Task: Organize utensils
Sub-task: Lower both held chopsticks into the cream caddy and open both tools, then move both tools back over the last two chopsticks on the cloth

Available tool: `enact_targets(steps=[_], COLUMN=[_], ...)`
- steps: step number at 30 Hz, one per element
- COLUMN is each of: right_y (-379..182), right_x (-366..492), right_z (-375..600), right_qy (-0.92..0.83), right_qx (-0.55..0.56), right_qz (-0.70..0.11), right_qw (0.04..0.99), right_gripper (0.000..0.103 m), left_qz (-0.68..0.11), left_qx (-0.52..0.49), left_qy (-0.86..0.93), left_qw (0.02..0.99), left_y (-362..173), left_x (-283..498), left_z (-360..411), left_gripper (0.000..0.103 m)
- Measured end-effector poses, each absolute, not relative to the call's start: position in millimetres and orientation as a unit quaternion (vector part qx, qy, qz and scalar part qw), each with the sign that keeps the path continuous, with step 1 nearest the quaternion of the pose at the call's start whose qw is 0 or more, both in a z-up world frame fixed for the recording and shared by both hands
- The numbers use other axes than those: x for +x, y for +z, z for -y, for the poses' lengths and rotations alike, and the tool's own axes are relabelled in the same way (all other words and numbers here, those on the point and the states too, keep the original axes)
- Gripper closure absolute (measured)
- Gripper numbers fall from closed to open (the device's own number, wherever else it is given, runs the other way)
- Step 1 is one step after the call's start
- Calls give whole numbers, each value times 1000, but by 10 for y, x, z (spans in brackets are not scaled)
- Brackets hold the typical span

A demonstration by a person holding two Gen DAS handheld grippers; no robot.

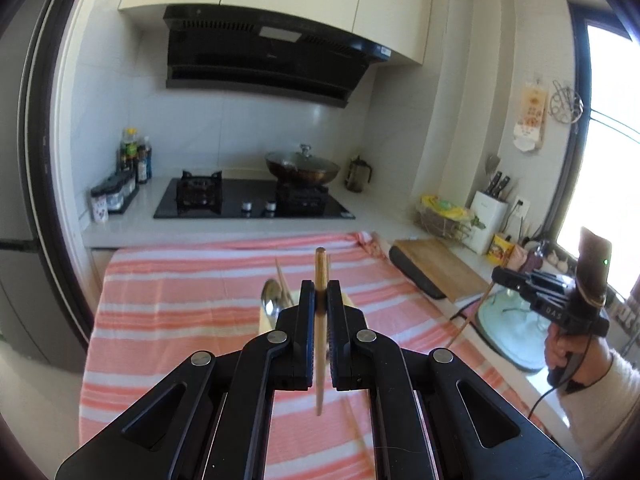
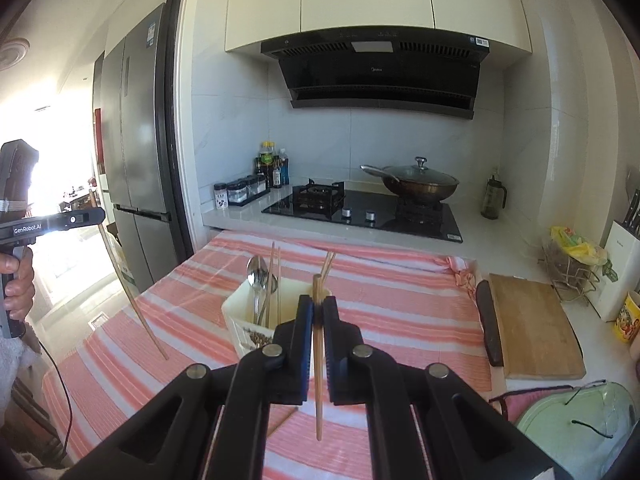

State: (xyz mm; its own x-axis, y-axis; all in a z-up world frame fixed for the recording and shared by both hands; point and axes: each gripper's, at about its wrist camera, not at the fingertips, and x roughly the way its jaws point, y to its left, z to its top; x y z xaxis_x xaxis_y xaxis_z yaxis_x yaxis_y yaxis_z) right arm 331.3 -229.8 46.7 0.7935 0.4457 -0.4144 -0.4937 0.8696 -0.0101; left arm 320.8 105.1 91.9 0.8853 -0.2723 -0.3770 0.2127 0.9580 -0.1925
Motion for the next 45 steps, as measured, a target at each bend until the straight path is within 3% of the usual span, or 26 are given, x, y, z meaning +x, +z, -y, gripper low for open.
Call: enact_targets(steps=[6, 12, 20, 26, 28, 29, 30, 33, 37, 39, 45], right_y=[855, 798, 94, -366, -453, -488, -501, -502, -530, -640, -1431], right_x=[3646, 4051, 4983, 5532, 5594, 5597, 5594, 5477, 5157, 4894, 3895], right_z=[2033, 1678, 1368, 1376, 1375, 1359, 1360, 1401, 1563, 1695, 2130], right_qy=[255, 270, 266, 250, 249, 249, 250, 261, 265, 265, 229], right_qx=[-39, -34, -24, 5, 4, 6, 7, 7, -3, -17, -72], right_qz=[-130, -104, -272, -355, -358, -353, -348, -329, -325, -339, -402], right_qw=[957, 957, 924, 901, 900, 902, 903, 907, 908, 903, 884], right_gripper=[97, 97, 98, 97, 96, 95, 92, 62, 58, 51, 49], left_qz=[-146, -198, -350, -391, -394, -396, -393, -386, -406, -421, -478], left_qx=[-73, -69, -65, -74, -80, -86, -95, -106, -73, -51, -32], left_qy=[-108, -110, -100, -103, -97, -94, -94, -105, -112, -118, -99], left_qw=[981, 972, 929, 912, 910, 909, 910, 910, 904, 898, 872], left_y=[1167, 850, 47, -364, -430, -457, -466, -455, -499, -629, -1404], left_x=[3777, 4488, 5379, 5687, 5732, 5729, 5702, 5498, 5005, 4628, 3584], left_z=[-862, -553, -338, -313, -314, -310, -338, -430, -559, -611, -647], left_gripper=[99, 99, 99, 98, 84, 61, 46, 42, 29, 18, 16])
